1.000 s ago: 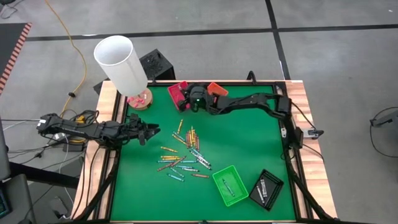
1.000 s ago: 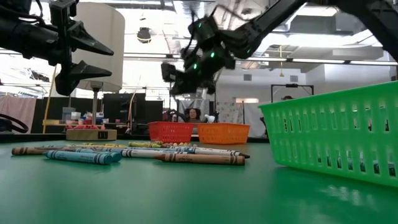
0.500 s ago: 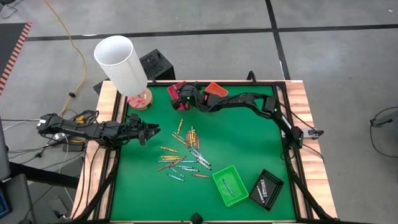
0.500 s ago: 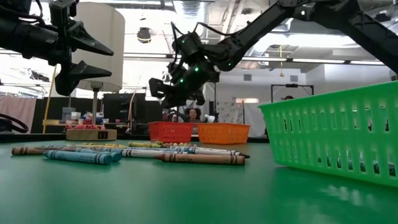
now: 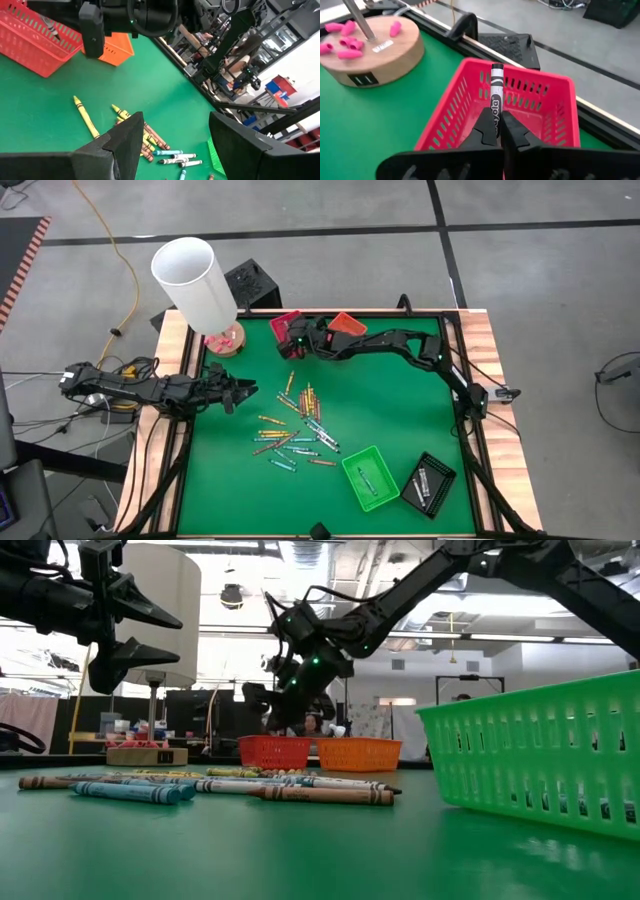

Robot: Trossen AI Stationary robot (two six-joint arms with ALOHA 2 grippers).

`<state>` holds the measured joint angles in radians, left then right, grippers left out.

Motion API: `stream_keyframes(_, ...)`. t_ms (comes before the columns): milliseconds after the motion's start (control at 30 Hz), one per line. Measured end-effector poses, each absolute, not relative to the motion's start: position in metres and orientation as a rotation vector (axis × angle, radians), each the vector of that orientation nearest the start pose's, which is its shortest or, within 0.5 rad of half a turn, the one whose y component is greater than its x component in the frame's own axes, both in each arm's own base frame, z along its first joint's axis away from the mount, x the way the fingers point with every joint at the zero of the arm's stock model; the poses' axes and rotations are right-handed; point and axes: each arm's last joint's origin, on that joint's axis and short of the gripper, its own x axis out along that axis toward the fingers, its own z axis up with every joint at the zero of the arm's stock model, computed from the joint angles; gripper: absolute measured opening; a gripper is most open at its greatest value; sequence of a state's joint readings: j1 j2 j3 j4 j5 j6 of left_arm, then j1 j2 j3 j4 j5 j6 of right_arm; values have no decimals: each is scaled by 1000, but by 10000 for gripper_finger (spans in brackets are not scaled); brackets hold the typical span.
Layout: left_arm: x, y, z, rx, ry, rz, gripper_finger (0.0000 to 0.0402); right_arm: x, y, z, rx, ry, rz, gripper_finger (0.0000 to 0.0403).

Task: Sort crayons
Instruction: Put the black crayon into the black bin

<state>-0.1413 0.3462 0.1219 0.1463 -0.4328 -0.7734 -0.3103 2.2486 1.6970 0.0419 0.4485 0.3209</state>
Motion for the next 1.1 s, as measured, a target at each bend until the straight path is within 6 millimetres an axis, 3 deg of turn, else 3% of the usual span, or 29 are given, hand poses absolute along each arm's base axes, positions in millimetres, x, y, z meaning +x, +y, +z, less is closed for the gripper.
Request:
stream_keyframes(167,118,-5,190,-754,-42,305,215,481,-163,187,233,396,-804,1)
stream_keyframes(267,118,-5,189,-775,-40,307,215,485,-153,198,165,365,-772,1)
stream_keyframes(333,118,-5,188,-779,-31,309,215,484,-140,218,111,338,-758,1)
stream_keyframes(433,118,-5,186,-778,-14,316,215,472,-112,266,6,333,-736,1)
stream_keyframes(600,118,-4,186,-775,-14,330,215,418,-56,347,-151,440,-722,1)
stream_keyframes(767,117,-3,186,-789,-40,375,215,338,-9,397,-46,521,-774,1)
stream_keyframes(867,117,-2,187,-825,-74,404,215,297,14,404,60,575,-825,1)
stream_keyframes(967,117,-2,188,-837,-90,413,215,264,35,397,151,677,-882,1)
stream_keyframes(1100,117,-1,188,-850,-100,426,215,238,66,382,317,761,-941,1)
